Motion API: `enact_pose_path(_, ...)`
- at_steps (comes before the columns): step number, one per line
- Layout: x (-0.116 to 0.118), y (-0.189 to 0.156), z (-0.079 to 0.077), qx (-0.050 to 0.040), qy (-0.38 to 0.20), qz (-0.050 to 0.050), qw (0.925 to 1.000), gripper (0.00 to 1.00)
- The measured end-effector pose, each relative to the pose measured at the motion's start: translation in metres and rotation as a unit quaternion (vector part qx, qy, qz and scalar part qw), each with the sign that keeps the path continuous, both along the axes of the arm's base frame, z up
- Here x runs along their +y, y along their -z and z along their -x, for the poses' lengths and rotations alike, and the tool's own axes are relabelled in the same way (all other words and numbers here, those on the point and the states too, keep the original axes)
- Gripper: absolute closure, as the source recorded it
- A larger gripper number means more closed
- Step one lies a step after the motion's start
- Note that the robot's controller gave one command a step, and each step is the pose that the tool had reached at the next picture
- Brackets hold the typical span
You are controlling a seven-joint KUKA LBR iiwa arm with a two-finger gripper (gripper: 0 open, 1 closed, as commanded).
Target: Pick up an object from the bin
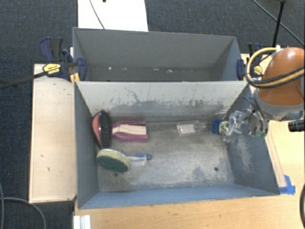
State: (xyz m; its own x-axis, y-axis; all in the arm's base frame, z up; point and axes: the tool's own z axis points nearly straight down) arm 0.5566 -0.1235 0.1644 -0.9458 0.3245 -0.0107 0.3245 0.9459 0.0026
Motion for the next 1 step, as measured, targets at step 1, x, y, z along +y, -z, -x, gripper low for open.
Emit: enact_pose_path(1, -0.018, -0.0642, -0.004, 0.0013, -0.141, 0.002, 0.99, 1.0)
